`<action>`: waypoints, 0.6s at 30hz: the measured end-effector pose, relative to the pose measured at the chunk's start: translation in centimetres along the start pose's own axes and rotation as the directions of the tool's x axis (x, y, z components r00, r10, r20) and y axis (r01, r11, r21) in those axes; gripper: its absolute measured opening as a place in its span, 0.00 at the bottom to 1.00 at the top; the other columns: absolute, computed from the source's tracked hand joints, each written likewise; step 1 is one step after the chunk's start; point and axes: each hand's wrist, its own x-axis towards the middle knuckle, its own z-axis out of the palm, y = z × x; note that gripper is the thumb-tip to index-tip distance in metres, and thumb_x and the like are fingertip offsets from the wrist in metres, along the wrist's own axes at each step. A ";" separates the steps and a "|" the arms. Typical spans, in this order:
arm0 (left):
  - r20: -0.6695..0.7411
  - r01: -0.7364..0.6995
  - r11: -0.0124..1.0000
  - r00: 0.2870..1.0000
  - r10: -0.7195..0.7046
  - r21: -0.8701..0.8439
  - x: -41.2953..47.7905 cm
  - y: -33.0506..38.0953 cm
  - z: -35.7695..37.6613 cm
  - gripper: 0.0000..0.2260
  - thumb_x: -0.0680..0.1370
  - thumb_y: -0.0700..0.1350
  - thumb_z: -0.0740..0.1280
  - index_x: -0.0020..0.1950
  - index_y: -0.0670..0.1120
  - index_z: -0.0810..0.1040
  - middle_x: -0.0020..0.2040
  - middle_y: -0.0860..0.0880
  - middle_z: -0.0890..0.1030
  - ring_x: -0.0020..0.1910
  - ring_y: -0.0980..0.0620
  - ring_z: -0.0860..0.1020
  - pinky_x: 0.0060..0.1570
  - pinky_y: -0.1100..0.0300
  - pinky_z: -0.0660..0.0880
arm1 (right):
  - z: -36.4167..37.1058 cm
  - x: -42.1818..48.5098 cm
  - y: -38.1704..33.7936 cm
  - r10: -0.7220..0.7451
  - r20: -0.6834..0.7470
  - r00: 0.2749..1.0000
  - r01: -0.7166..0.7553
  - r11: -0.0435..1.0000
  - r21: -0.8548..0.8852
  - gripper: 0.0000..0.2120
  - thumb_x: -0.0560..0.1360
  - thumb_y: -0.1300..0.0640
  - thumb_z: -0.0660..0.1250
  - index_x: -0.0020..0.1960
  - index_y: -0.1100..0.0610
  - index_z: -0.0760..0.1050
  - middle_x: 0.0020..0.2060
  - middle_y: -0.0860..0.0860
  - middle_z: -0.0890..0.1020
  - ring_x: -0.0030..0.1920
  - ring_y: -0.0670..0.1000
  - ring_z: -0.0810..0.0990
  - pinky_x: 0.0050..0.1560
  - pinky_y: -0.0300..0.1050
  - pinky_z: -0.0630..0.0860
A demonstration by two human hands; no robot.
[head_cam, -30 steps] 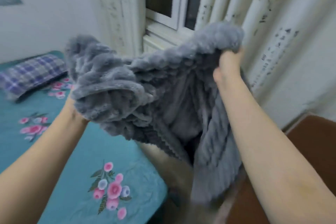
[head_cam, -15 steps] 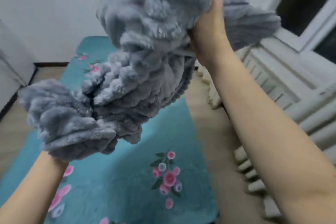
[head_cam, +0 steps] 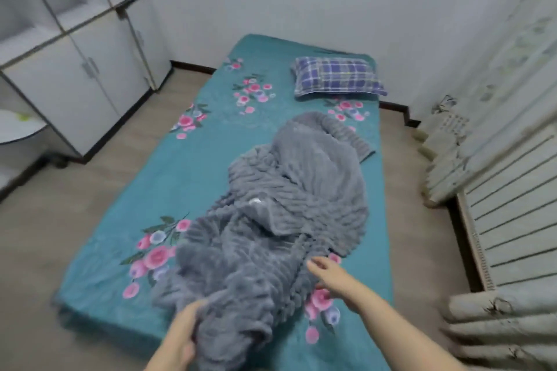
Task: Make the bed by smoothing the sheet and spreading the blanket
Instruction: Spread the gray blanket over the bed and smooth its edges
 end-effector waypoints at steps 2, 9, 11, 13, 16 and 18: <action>0.029 -0.026 0.997 0.999 0.024 0.067 -1.5 -0.6 3.3 0.09 0.71 0.32 0.64 0.43 0.37 0.84 0.37 0.38 0.85 0.32 0.43 0.84 0.26 0.58 0.78 | 1.9 -0.8 -1.3 -0.019 0.175 0.984 0.014 0.999 0.029 0.22 0.77 0.37 0.59 0.65 0.49 0.71 0.61 0.45 0.76 0.53 0.44 0.76 0.49 0.35 0.74; 0.319 -0.354 0.912 0.906 0.279 0.207 -4.5 1.3 10.8 0.22 0.67 0.38 0.68 0.61 0.44 0.78 0.54 0.44 0.84 0.54 0.45 0.82 0.53 0.49 0.79 | 2.6 -0.4 -4.8 -0.098 0.223 0.970 0.044 0.971 0.234 0.36 0.60 0.36 0.77 0.60 0.58 0.78 0.52 0.53 0.85 0.51 0.52 0.84 0.56 0.50 0.80; 0.311 -0.341 0.929 0.907 0.284 0.146 -4.6 1.6 10.4 0.21 0.68 0.43 0.73 0.61 0.46 0.78 0.53 0.44 0.84 0.52 0.44 0.83 0.47 0.52 0.80 | 1.8 0.4 -4.5 -0.056 0.147 0.988 0.020 0.971 0.237 0.35 0.66 0.42 0.77 0.64 0.62 0.74 0.52 0.61 0.84 0.47 0.56 0.84 0.48 0.49 0.80; 0.169 -0.280 0.958 0.949 0.266 0.066 -4.1 1.3 9.0 0.22 0.69 0.46 0.75 0.61 0.46 0.77 0.52 0.42 0.84 0.50 0.43 0.83 0.43 0.54 0.80 | 1.3 1.3 -3.7 0.024 0.103 0.994 -0.052 0.960 0.276 0.36 0.71 0.47 0.74 0.71 0.63 0.66 0.55 0.63 0.82 0.47 0.57 0.82 0.44 0.48 0.78; -0.085 -0.092 0.987 0.993 0.081 -0.133 -2.9 -0.3 5.6 0.20 0.72 0.46 0.71 0.62 0.40 0.76 0.54 0.37 0.83 0.52 0.39 0.82 0.51 0.47 0.79 | 0.9 2.2 -2.5 0.157 0.051 0.986 -0.165 0.911 0.378 0.36 0.76 0.47 0.68 0.76 0.60 0.57 0.69 0.61 0.71 0.63 0.62 0.75 0.62 0.57 0.74; -0.071 0.079 0.956 0.992 -0.103 -0.283 -2.9 -1.2 3.9 0.14 0.74 0.45 0.67 0.56 0.38 0.79 0.45 0.35 0.84 0.48 0.38 0.81 0.52 0.45 0.77 | 1.0 2.1 -2.1 0.262 0.134 0.956 -0.293 0.795 0.532 0.29 0.79 0.46 0.63 0.74 0.61 0.63 0.70 0.61 0.70 0.67 0.62 0.72 0.66 0.62 0.69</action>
